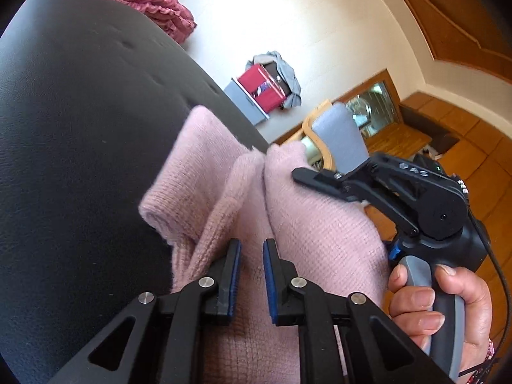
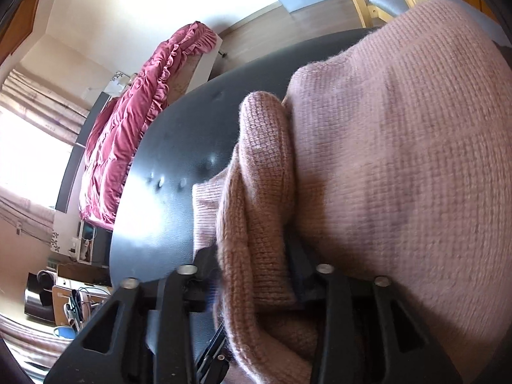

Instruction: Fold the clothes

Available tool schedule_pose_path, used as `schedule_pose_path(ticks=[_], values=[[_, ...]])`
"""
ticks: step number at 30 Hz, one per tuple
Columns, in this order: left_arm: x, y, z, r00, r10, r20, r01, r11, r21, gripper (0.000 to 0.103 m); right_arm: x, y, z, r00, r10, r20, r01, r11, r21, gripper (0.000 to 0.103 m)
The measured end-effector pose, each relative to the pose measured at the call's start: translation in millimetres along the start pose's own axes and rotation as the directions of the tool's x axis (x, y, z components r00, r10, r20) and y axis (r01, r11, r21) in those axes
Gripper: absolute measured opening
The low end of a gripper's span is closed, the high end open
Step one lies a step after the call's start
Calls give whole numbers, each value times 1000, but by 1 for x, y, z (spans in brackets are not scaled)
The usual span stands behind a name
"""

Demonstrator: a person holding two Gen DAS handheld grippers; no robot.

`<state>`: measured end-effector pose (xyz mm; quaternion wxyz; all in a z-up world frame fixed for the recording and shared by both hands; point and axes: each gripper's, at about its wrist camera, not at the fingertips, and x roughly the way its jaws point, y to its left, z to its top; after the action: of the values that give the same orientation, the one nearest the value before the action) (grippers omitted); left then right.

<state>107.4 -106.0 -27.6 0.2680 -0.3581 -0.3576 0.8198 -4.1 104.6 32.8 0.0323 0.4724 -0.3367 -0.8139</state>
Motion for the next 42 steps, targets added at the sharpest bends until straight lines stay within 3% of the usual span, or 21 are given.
schedule_pose_path(ticks=[4,7,10,14,16,19,21,25,27,30,35,38,42], values=[[-8,4,1,998,10,63,-8,999,-40,13,-5,26,-4,999,50,-22,-51,996,-78,56],[-12,7,1,996,16,87,-11,998,-54,13,-11,43,-11,985,159,-71,-169,971,-168,56],[-16,10,1,994,17,107,-10,998,-68,13,-32,40,-16,968,249,-28,-247,935,-255,55],[-25,16,-1,990,-7,142,20,996,-91,16,-77,19,-25,974,140,178,-42,884,-465,55],[-32,20,-4,985,-48,164,66,993,-103,18,-85,4,-35,971,80,227,64,825,-561,40],[-46,29,-7,962,-162,219,193,973,-128,19,-77,-17,-46,975,72,209,75,783,-618,36],[-57,35,-7,947,-211,241,254,953,-164,21,-75,-32,-49,976,105,190,38,779,-625,36],[-63,28,-10,964,-210,164,236,959,-155,26,-75,-63,-56,949,274,158,-122,778,-617,41],[-58,13,-11,975,-204,91,213,972,-96,27,-79,-66,-57,948,286,141,-143,778,-612,43],[-53,-7,-10,978,-209,30,210,977,-33,29,-84,-66,-60,935,316,161,-152,766,-624,52],[-53,-24,-1,981,-195,-1,195,981,8,33,-82,-63,-64,938,303,171,-129,759,-639,54],[-50,-26,0,988,-146,-52,147,989,26,36,-83,-64,-63,937,303,172,-131,764,-631,54],[-56,-33,-1,984,-151,-92,153,988,11,46,-79,-59,-63,939,296,174,-125,765,-631,54]])
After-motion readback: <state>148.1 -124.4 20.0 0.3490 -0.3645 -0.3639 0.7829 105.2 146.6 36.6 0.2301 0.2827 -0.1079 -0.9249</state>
